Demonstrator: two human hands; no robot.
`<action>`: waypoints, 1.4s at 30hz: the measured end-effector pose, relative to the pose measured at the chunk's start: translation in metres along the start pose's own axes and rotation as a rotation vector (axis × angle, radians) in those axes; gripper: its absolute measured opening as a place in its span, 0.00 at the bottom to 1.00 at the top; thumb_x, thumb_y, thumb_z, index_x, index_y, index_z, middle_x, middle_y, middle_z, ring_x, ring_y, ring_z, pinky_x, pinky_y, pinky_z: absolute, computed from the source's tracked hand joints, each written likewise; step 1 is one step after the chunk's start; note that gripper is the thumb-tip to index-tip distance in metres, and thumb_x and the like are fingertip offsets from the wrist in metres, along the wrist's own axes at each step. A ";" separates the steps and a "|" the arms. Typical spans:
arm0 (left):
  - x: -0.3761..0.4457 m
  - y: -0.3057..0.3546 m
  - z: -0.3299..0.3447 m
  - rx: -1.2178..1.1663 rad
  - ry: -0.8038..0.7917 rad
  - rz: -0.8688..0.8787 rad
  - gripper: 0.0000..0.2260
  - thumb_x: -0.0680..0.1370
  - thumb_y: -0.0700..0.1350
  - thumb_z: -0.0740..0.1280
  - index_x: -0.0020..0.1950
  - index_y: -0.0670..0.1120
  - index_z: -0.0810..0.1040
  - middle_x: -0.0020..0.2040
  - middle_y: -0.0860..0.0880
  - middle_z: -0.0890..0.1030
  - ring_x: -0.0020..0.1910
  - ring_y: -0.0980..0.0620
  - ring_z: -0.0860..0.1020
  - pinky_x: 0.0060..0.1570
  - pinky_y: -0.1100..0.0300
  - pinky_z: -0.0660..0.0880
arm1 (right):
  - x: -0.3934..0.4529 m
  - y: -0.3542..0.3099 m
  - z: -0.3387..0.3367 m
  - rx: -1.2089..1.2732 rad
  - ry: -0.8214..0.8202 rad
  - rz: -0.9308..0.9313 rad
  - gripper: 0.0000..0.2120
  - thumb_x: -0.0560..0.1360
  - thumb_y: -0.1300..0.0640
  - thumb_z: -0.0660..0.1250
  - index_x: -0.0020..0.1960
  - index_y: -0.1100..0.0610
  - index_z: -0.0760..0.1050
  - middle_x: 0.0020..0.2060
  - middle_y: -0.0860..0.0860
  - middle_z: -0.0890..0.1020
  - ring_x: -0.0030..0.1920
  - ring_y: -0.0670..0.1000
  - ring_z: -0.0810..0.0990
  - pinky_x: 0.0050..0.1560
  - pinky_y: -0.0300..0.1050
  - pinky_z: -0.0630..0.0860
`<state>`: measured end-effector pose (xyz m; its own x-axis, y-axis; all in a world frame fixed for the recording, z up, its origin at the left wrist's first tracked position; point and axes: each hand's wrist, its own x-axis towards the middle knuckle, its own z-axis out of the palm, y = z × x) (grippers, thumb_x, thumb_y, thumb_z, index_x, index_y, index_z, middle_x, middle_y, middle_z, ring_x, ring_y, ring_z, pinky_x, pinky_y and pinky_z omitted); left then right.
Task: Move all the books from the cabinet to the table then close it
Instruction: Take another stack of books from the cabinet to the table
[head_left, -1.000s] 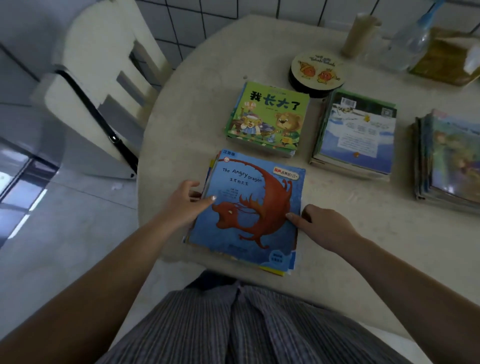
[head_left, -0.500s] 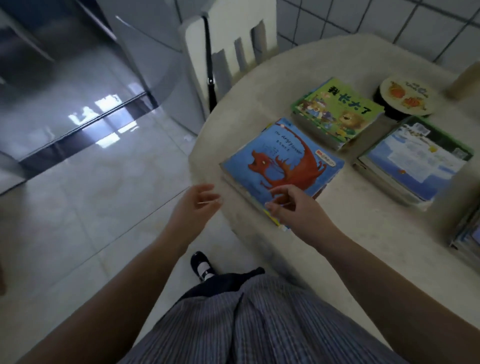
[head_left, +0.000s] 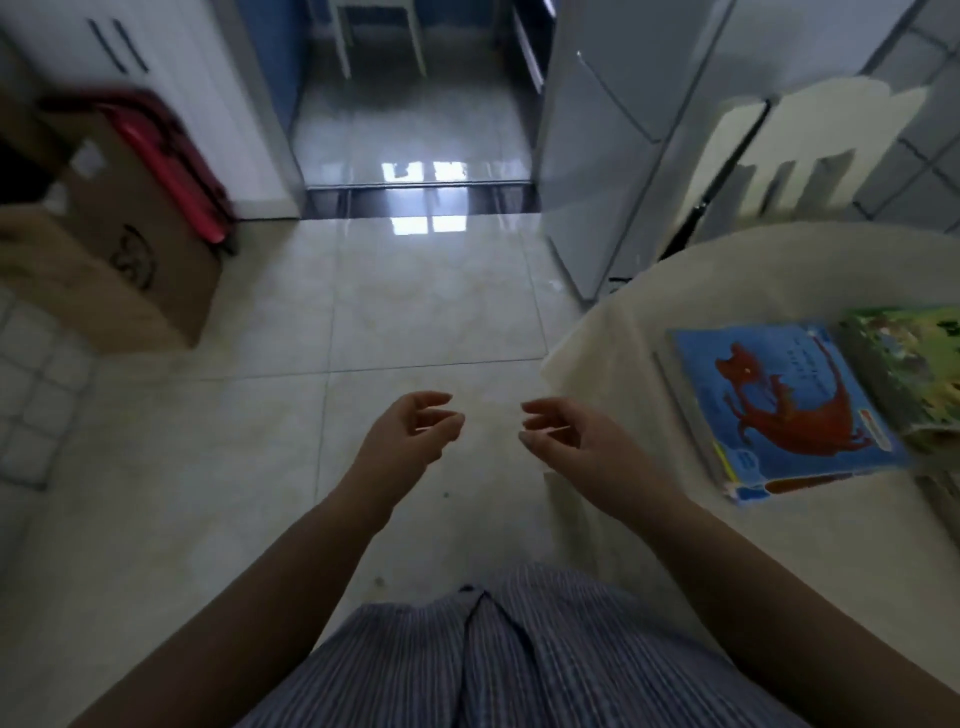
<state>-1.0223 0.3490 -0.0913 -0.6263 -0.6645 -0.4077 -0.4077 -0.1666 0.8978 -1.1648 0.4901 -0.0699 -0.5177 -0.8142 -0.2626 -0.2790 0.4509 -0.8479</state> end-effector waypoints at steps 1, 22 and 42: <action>-0.014 -0.011 -0.023 -0.021 0.046 -0.015 0.12 0.77 0.46 0.68 0.60 0.51 0.73 0.54 0.49 0.80 0.54 0.50 0.80 0.57 0.51 0.77 | 0.001 -0.013 0.020 -0.029 -0.051 -0.032 0.15 0.74 0.49 0.67 0.61 0.48 0.73 0.52 0.46 0.80 0.50 0.43 0.80 0.52 0.44 0.80; -0.325 -0.227 -0.331 -0.415 0.846 -0.216 0.09 0.75 0.49 0.69 0.55 0.54 0.75 0.52 0.52 0.82 0.54 0.51 0.80 0.59 0.48 0.75 | -0.099 -0.194 0.426 -0.201 -0.789 -0.363 0.11 0.76 0.53 0.66 0.57 0.45 0.74 0.52 0.42 0.80 0.51 0.42 0.79 0.54 0.43 0.78; -0.377 -0.300 -0.514 -0.809 1.433 -0.377 0.11 0.75 0.48 0.69 0.57 0.51 0.75 0.51 0.50 0.83 0.52 0.52 0.81 0.57 0.53 0.76 | -0.047 -0.340 0.712 -0.320 -1.371 -0.475 0.08 0.76 0.56 0.65 0.51 0.43 0.75 0.49 0.42 0.81 0.53 0.46 0.80 0.57 0.48 0.78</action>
<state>-0.3226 0.2750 -0.1218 0.6691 -0.5072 -0.5432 0.3219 -0.4610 0.8270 -0.4699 0.1151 -0.0974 0.7664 -0.5249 -0.3702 -0.4555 -0.0379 -0.8894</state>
